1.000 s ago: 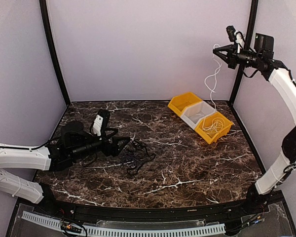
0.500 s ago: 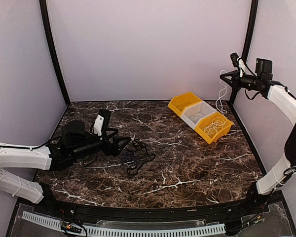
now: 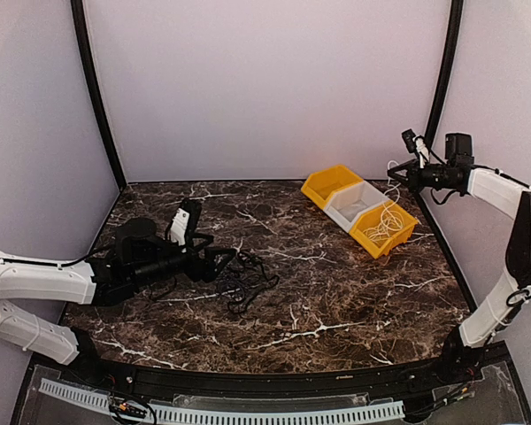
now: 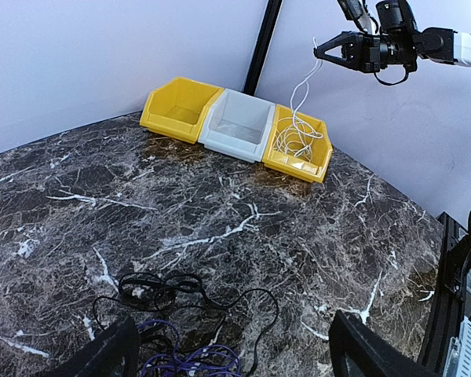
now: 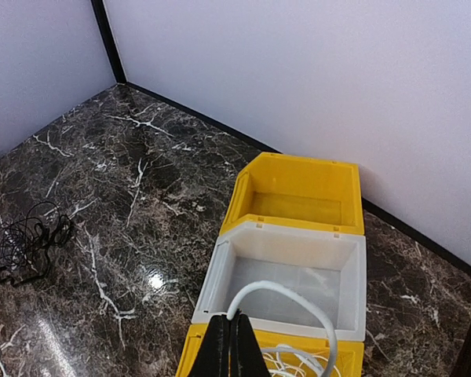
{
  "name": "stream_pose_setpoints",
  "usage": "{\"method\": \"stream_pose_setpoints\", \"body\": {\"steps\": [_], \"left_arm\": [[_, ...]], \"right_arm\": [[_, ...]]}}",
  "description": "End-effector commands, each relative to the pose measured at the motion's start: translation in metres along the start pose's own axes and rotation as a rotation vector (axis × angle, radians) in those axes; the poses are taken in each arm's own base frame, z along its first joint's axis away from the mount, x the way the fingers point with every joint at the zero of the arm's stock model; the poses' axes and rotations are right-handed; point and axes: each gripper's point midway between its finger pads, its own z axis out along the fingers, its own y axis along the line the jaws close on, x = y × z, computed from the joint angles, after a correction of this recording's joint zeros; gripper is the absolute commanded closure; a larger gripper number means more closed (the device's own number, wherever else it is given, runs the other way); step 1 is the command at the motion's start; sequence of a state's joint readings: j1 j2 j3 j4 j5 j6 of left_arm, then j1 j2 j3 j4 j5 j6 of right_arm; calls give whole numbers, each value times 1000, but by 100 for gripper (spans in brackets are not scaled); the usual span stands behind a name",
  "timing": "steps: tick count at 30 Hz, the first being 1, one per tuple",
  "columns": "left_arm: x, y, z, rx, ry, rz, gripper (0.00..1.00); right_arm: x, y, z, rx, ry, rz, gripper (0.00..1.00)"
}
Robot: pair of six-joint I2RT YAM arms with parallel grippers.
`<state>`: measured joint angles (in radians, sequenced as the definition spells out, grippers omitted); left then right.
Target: Untangle the cables
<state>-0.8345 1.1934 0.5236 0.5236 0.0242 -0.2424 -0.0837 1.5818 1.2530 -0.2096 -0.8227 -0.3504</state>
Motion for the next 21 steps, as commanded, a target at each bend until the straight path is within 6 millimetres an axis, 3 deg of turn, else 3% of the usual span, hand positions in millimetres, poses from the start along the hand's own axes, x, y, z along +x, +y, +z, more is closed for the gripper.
{"method": "stream_pose_setpoints", "body": {"steps": [1, 9, 21], "left_arm": [[-11, -5, 2, 13, -30, -9, 14], [-9, -4, 1, 10, -26, -13, 13], [-2, -1, 1, 4, -28, -13, 13]], "right_arm": [[22, -5, 11, -20, 21, 38, 100], [56, -13, 22, -2, 87, 134, 100], [117, -9, 12, 87, 319, 186, 100]]}}
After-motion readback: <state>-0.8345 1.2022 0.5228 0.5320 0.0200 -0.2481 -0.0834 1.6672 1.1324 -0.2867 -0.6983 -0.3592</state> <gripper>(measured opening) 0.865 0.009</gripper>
